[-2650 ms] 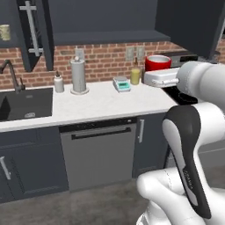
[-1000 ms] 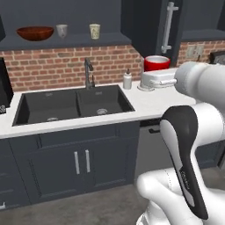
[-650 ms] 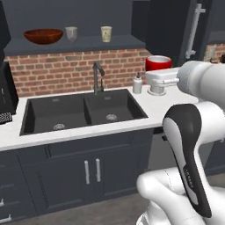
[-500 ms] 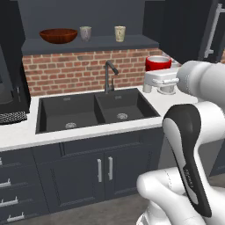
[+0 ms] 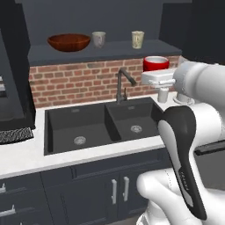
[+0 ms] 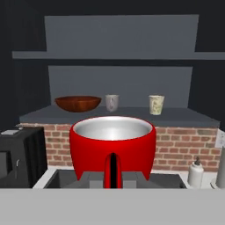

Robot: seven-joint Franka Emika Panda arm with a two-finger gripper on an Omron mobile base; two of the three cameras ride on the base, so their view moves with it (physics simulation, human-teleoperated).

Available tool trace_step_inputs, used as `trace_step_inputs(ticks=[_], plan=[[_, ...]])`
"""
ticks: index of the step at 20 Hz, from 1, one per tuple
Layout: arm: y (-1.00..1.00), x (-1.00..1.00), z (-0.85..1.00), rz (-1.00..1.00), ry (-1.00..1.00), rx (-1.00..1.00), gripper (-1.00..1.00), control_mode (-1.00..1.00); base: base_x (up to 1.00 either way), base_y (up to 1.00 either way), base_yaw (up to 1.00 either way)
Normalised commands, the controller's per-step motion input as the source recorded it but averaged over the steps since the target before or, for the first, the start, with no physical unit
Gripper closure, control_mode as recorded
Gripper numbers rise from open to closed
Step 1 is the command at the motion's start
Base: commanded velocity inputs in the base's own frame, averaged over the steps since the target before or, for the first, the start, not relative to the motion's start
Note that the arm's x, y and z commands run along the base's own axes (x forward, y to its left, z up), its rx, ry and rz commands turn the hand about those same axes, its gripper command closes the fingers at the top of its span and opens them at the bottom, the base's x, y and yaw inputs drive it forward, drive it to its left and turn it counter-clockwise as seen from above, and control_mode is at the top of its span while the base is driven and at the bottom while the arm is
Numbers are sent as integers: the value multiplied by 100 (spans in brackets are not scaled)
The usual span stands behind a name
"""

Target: Gather all objects into one cabinet and sort the glasses and bowls to opposite sides.

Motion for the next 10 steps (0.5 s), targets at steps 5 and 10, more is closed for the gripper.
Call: trace_step_inputs(ticks=[5,10], plan=[[0,0,0,0,0,0,100,100,50,-18,-4],[0,0,0,0,0,0,100,100,27,0,-1]])
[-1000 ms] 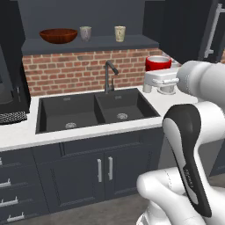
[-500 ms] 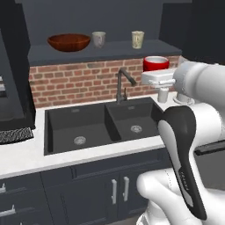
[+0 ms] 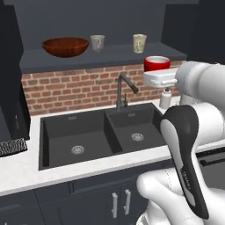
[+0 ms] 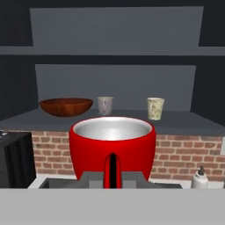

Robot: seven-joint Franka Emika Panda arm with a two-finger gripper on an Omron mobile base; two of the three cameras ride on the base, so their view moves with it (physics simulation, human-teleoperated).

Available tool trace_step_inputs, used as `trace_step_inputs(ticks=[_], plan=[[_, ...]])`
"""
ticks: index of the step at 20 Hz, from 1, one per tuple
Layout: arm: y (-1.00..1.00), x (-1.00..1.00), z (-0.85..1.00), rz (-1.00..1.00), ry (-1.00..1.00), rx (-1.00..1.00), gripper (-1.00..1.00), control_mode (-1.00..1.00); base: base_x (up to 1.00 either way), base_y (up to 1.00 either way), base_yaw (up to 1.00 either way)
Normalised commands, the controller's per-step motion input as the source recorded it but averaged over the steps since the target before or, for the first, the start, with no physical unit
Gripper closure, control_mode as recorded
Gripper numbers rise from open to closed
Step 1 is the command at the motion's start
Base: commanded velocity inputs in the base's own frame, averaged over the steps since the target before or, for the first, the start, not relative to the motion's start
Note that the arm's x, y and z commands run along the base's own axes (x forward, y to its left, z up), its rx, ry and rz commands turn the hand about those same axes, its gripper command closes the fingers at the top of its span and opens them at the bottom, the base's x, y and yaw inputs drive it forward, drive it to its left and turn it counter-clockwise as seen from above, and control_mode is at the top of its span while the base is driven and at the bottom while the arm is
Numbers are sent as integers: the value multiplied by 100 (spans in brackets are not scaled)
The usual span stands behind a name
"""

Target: Gather all objects into one cabinet and sort the glasses and bowls to opposite sides.

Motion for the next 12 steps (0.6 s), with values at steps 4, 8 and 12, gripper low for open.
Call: trace_step_inputs(ticks=[4,8,12], plan=[[0,0,0,0,0,0,100,100,83,-3,-9],[0,0,0,0,0,0,100,100,81,-7,-12],[0,0,0,0,0,0,100,100,62,0,-11]])
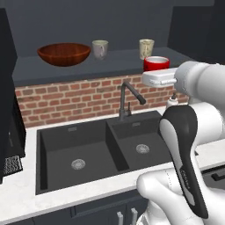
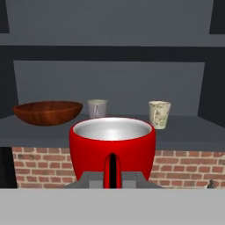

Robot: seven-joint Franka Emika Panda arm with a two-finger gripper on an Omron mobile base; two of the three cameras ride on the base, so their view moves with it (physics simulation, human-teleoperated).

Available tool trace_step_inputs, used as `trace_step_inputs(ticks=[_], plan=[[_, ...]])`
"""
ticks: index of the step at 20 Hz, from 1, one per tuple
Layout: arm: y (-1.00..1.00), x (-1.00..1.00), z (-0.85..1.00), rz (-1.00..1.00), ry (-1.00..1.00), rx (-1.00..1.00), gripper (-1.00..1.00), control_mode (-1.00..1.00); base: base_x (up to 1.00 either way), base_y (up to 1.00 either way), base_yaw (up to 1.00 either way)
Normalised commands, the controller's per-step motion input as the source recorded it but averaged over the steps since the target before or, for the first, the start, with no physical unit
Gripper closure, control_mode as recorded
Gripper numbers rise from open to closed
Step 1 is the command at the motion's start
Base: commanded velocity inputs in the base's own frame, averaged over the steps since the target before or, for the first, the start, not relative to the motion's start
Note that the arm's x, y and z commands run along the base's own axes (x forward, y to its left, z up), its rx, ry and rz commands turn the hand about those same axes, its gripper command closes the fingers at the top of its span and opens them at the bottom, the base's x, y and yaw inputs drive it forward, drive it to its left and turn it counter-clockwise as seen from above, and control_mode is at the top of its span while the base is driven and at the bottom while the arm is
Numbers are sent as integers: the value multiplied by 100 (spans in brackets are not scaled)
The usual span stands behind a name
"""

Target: Gather all objects into one cabinet and sort the glasses and bowls to opposite sides.

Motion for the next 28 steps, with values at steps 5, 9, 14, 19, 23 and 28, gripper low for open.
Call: trace_step_inputs(ticks=[5,9,14,19,23,28], plan=[[0,0,0,0,0,0,100,100,39,-2,-8],[0,0,0,0,0,0,100,100,5,0,0],[0,0,0,0,0,0,100,100,21,0,0],[0,66,1,-5,0,0,100,-100,0,0,0],[0,82,0,-13,0,-1,100,-100,0,0,0],[-2,35,-8,0,0,-5,100,-100,0,0,0]])
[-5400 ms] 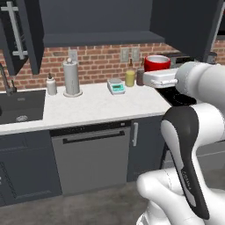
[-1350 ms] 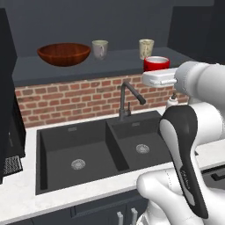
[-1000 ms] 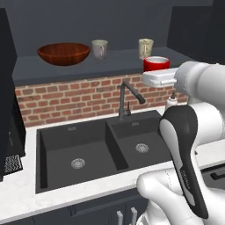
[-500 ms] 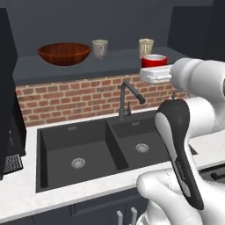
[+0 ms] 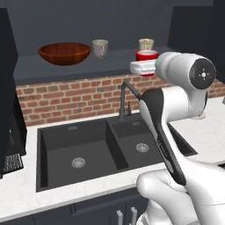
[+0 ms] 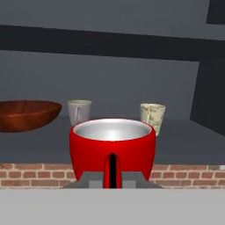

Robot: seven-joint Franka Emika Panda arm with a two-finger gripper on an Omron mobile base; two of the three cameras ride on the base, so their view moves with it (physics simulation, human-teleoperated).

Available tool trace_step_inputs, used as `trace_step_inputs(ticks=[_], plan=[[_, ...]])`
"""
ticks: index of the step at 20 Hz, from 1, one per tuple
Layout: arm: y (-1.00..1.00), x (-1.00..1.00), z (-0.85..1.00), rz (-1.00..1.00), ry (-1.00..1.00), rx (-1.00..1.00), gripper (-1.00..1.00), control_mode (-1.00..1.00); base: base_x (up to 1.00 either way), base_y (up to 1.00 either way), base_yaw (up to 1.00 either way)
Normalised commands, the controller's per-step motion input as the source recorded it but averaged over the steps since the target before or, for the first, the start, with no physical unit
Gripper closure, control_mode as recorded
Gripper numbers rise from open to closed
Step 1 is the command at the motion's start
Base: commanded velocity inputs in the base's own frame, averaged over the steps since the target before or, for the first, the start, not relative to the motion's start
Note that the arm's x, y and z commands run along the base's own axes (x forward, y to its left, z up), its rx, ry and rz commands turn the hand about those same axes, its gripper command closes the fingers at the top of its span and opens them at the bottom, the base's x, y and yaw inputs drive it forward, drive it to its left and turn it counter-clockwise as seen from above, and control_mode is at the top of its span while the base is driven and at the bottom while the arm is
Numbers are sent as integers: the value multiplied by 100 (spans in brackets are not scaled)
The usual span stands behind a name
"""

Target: Gather all objects into one cabinet and sort the glasses and bowls to opposite sides.

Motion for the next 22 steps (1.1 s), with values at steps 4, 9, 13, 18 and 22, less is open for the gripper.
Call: trace_step_inputs(ticks=[4,9,13,18,22], plan=[[-30,61,0,0,0,1,100,-100,0,0,0],[-12,49,-10,-2,0,1,100,-100,0,0,0],[0,50,-23,-8,0,0,100,-100,0,0,0],[-2,56,0,-10,0,2,100,-100,0,0,0],[-11,53,0,-8,0,4,100,-100,0,0,0]])
